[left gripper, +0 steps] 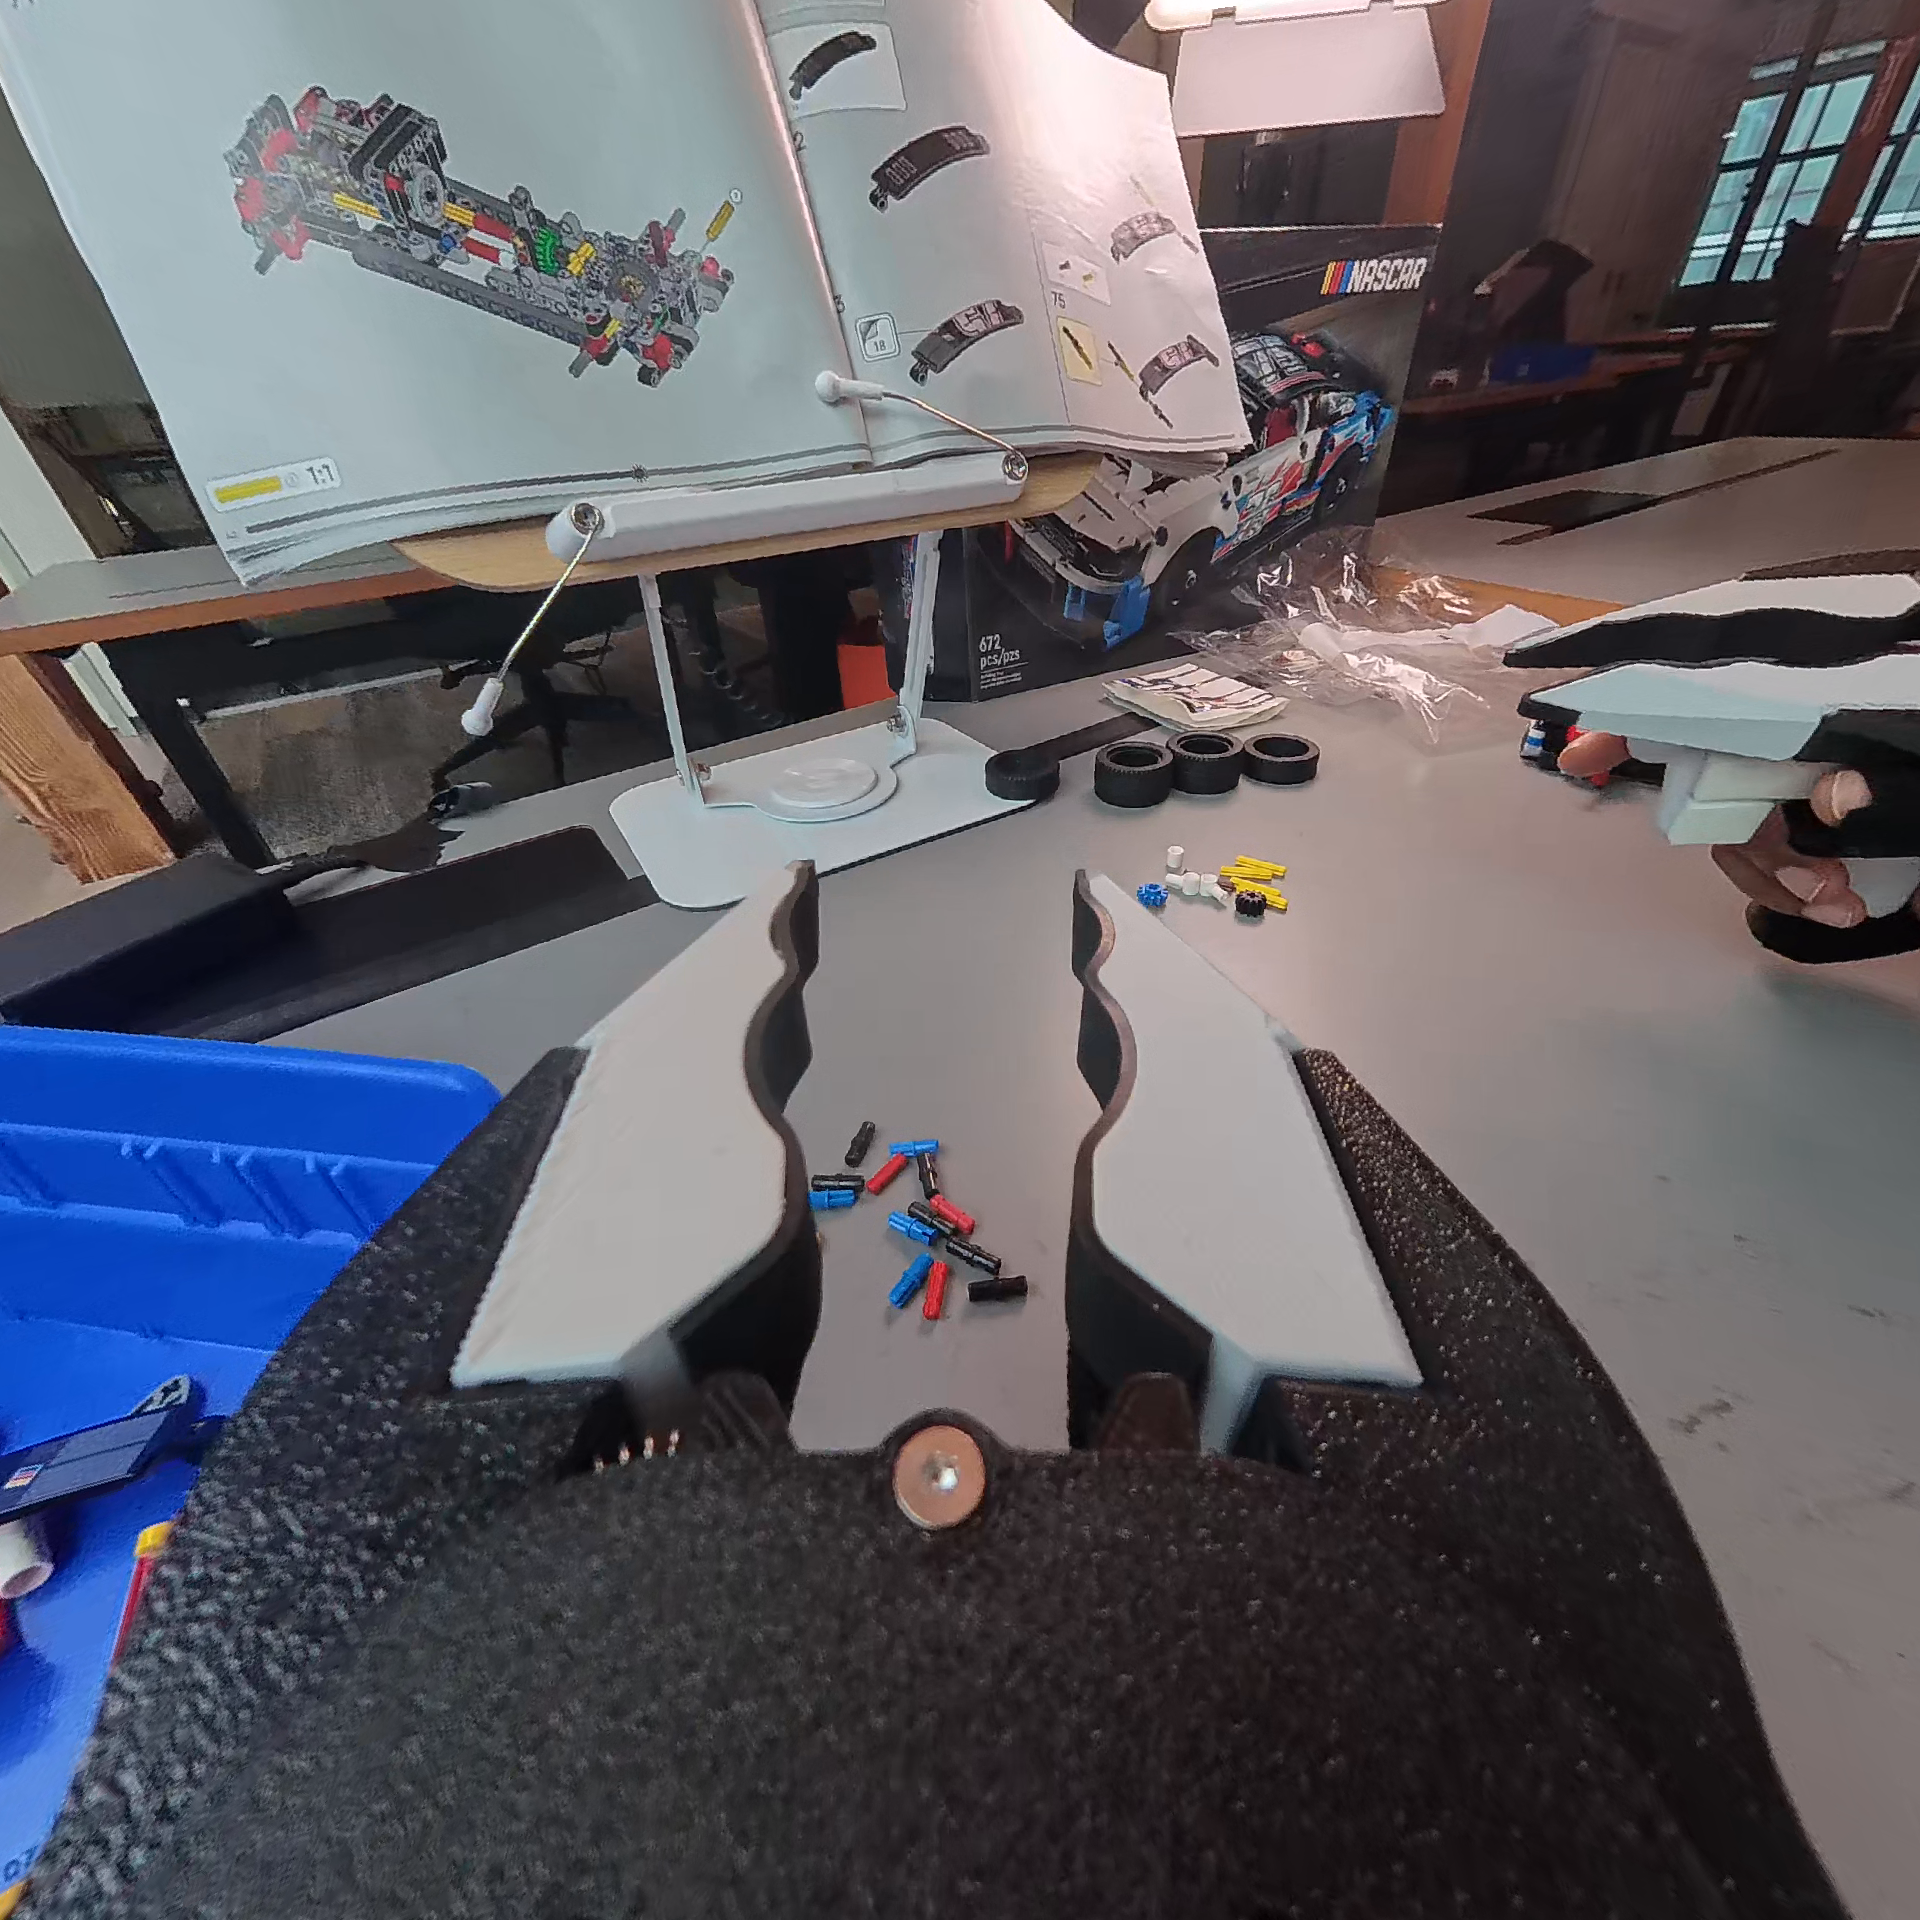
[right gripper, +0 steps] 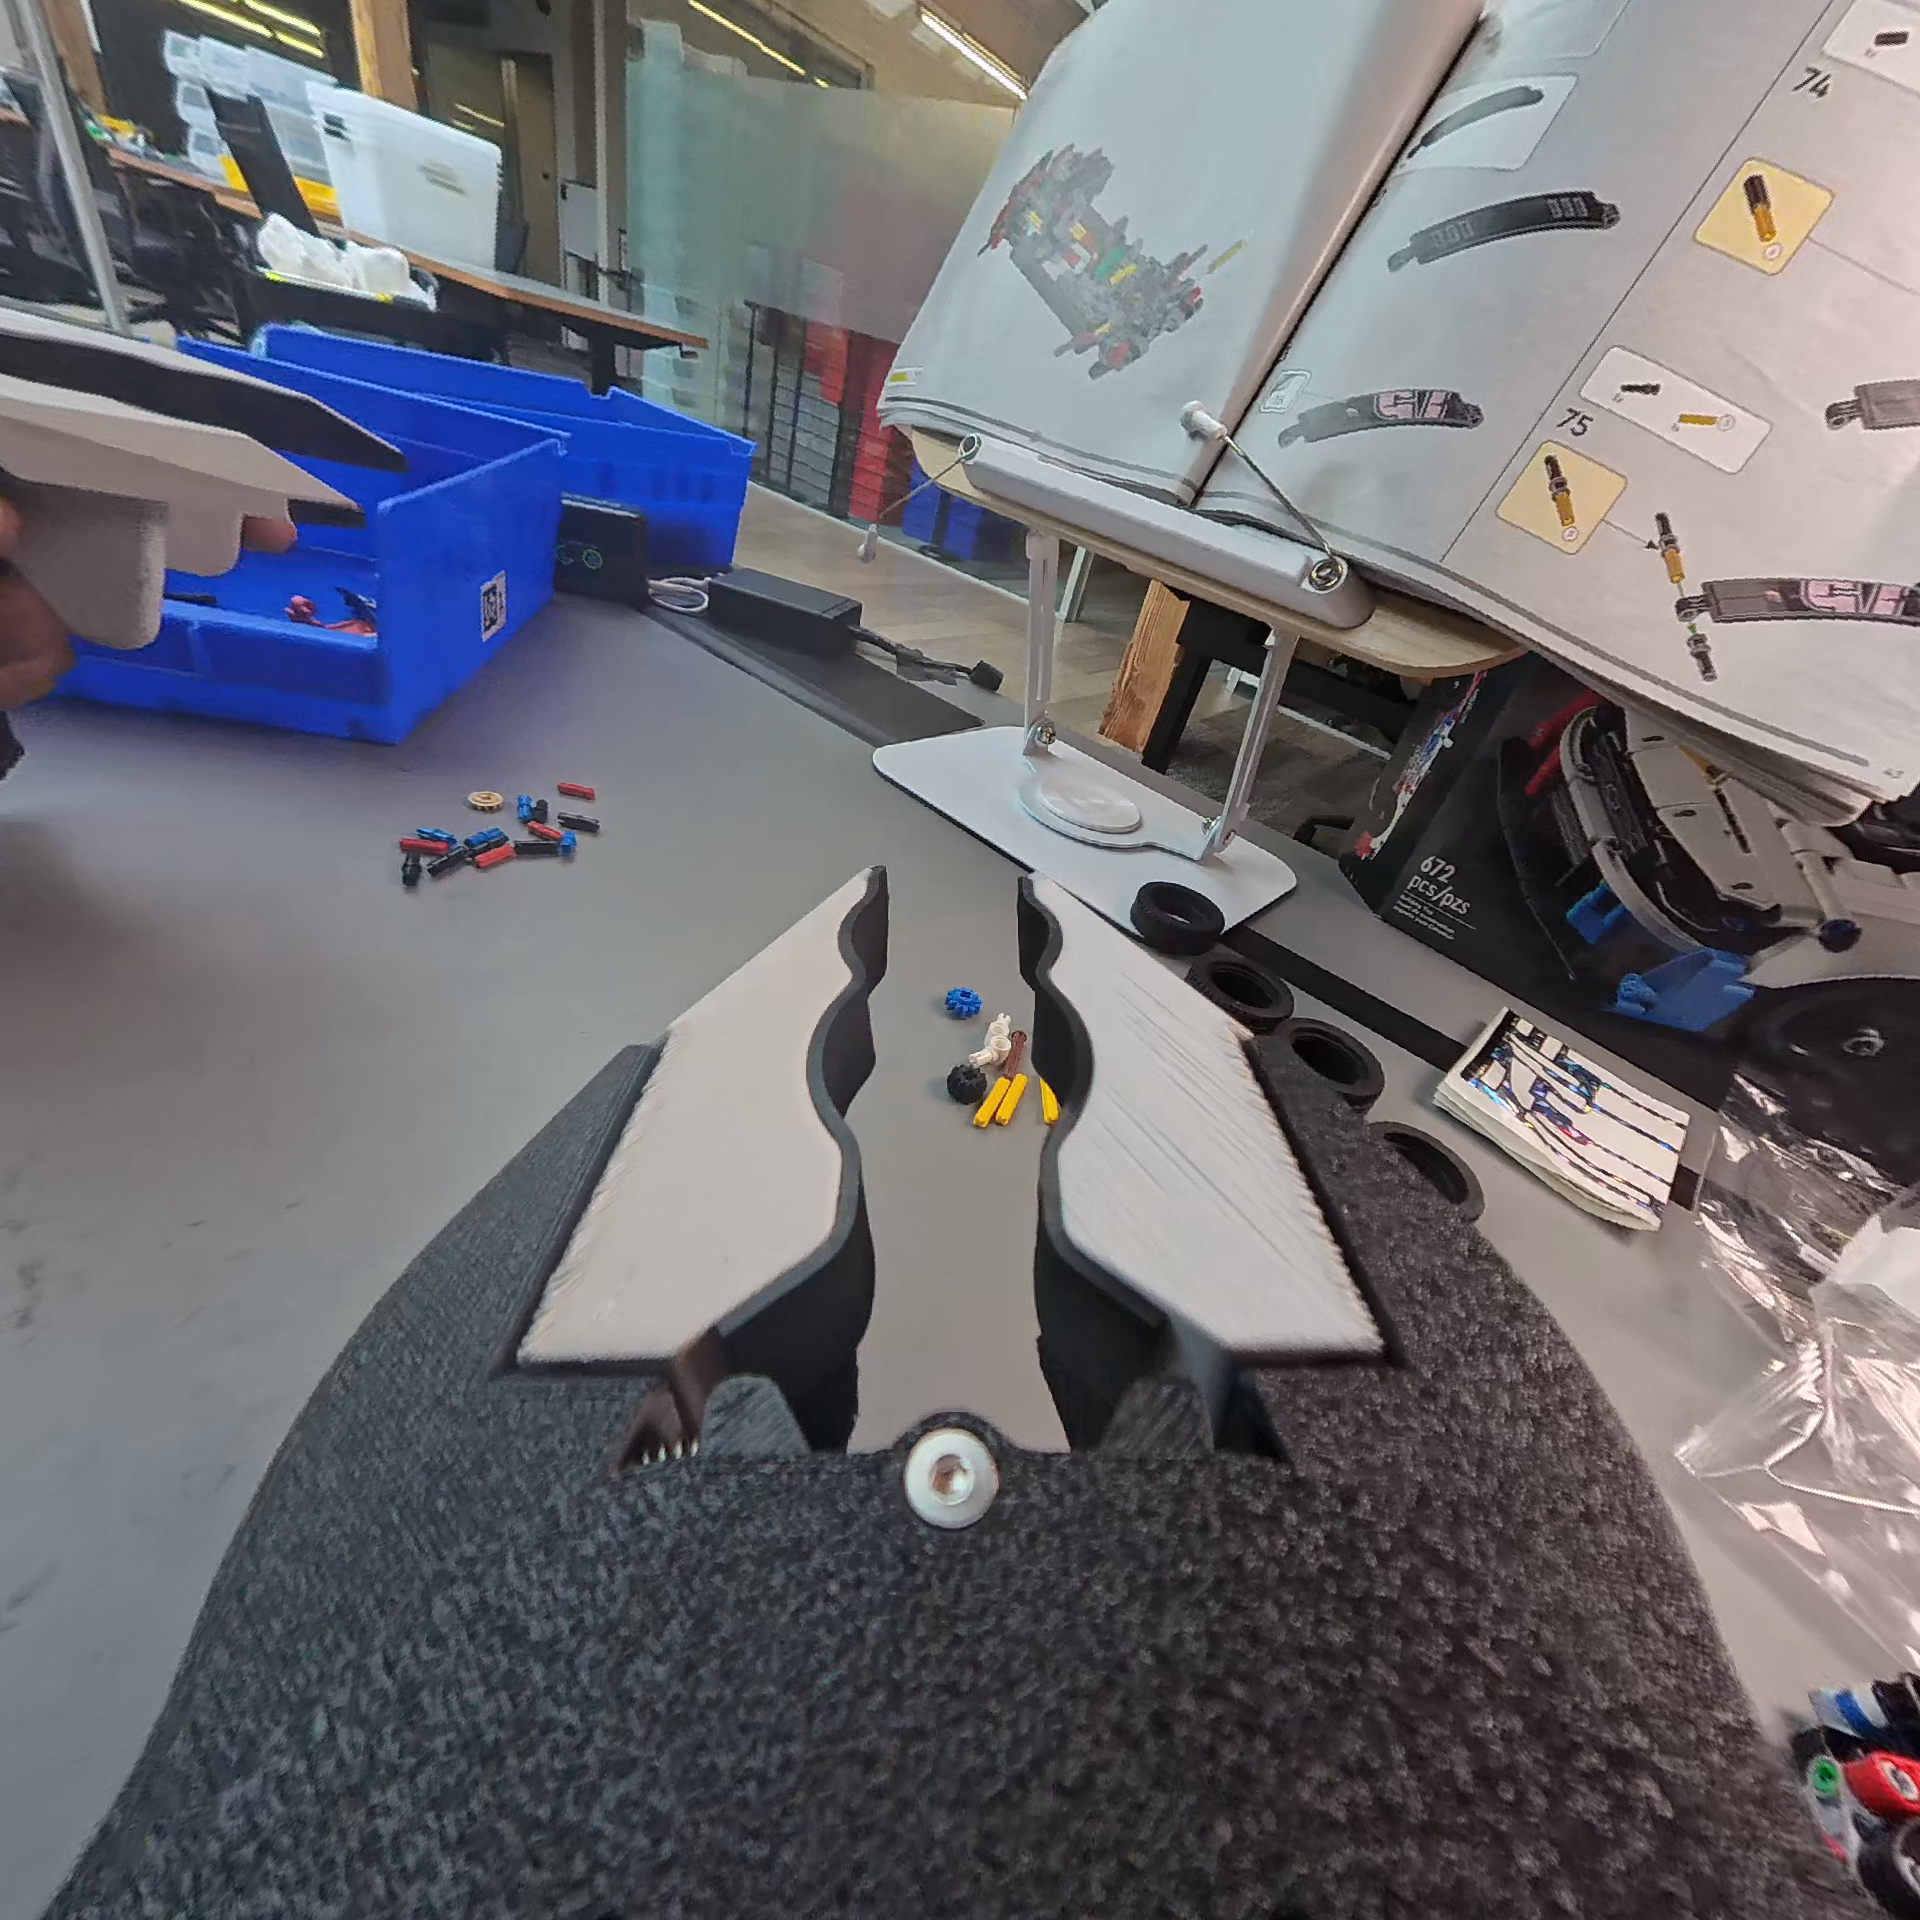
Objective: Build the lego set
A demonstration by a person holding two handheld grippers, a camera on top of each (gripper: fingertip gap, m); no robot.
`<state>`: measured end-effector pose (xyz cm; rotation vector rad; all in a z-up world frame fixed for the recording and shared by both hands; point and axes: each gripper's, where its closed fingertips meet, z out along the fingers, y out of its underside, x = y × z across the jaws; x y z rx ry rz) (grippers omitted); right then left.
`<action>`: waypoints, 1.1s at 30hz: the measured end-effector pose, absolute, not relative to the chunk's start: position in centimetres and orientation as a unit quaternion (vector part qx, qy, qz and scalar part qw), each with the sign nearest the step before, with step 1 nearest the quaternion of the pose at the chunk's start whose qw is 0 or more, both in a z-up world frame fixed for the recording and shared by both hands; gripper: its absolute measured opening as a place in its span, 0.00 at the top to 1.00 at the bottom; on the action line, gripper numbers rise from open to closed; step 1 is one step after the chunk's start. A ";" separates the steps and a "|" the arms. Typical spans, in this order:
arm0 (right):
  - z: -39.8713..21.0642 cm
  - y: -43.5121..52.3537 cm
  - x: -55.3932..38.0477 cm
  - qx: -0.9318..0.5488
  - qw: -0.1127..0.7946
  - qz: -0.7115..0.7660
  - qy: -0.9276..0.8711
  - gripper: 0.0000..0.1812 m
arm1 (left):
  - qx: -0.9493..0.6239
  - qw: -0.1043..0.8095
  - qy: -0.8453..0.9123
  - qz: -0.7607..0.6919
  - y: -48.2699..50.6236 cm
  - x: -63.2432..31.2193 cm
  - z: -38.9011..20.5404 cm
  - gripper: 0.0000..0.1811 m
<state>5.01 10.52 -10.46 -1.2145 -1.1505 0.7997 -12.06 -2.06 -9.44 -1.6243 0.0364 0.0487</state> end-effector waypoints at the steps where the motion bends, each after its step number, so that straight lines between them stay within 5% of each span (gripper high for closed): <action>1: -10.5 10.4 5.0 -0.525 0.597 0.350 -0.496 0.88 | -0.727 0.686 0.018 0.022 -2.0 -12.1 -9.5 0.74; 27: -11.1 10.6 5.2 -0.542 0.575 0.366 -0.491 0.88 | -0.720 0.694 0.002 0.005 -2.3 -12.4 -9.5 0.76; 33: -11.6 10.2 5.0 -0.545 0.566 0.364 -0.501 0.91 | -0.707 0.706 0.010 0.038 -1.4 -13.5 -7.7 0.86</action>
